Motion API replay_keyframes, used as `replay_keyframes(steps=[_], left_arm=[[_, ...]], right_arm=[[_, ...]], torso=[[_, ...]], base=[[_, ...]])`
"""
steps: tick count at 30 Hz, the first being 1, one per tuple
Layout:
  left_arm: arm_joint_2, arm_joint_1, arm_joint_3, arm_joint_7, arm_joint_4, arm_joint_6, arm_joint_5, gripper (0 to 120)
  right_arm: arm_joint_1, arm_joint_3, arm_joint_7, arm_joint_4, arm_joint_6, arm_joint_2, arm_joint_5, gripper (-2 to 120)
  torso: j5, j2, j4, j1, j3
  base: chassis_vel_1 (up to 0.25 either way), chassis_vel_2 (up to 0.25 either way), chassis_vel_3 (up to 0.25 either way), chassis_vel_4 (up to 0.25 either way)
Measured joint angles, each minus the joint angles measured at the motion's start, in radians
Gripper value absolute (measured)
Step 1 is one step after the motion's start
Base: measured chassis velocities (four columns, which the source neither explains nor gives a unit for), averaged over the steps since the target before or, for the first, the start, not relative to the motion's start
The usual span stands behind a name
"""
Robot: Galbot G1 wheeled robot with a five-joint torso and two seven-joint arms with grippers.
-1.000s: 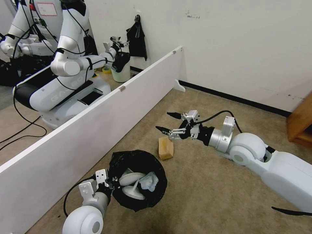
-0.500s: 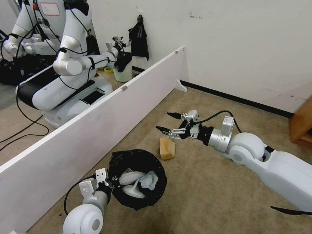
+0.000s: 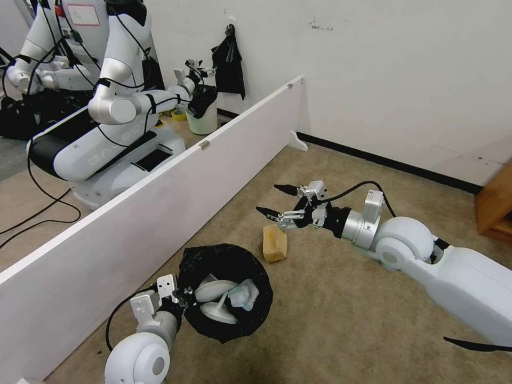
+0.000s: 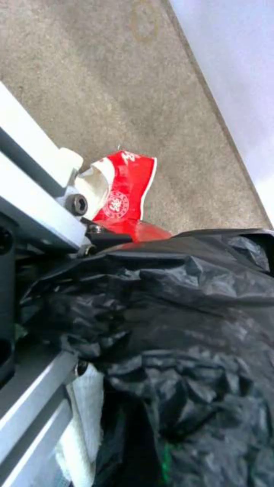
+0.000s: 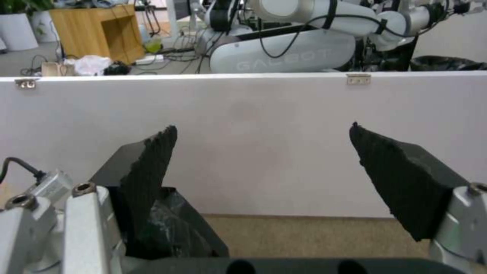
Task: Pick up the trash bin, then pick up the garbage from the floor and place it into the trash bin.
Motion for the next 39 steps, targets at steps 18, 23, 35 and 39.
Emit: replay_keyframes(steps=[18,23,35,39], left_arm=[[0.005,-0.005,-0.005,-0.003,-0.002,0.006,-0.023,0],[0.005,-0.002,-0.008,-0.003,-0.005,0.005,-0.023,0],[0.003,-0.004,-0.012,-0.004,-0.004,0.004,-0.019,0],[0.005,-0.007,-0.015,-0.004,-0.002,0.003,-0.019,0]], right_arm=[[-0.012,0.005,-0.003,0.006,0.0,-0.018,-0.004,88],[-0.013,0.005,-0.004,0.005,0.0,-0.016,-0.007,88],[-0.012,0.004,-0.005,-0.002,0.0,-0.008,-0.009,88],[-0.012,0.004,-0.005,-0.006,0.0,-0.006,-0.01,88]], torso=[[0.0,0.0,-0.0003,0.0,0.0],[0.0,0.0,-0.0002,0.0,0.0],[0.0,0.0,-0.0004,0.0,0.0],[0.0,0.0,-0.0003,0.0,0.0]], base=[[0.0,0.0,0.0,0.0],[0.0,0.0,0.0,0.0],[0.0,0.0,0.0,0.0],[0.0,0.0,0.0,0.0]])
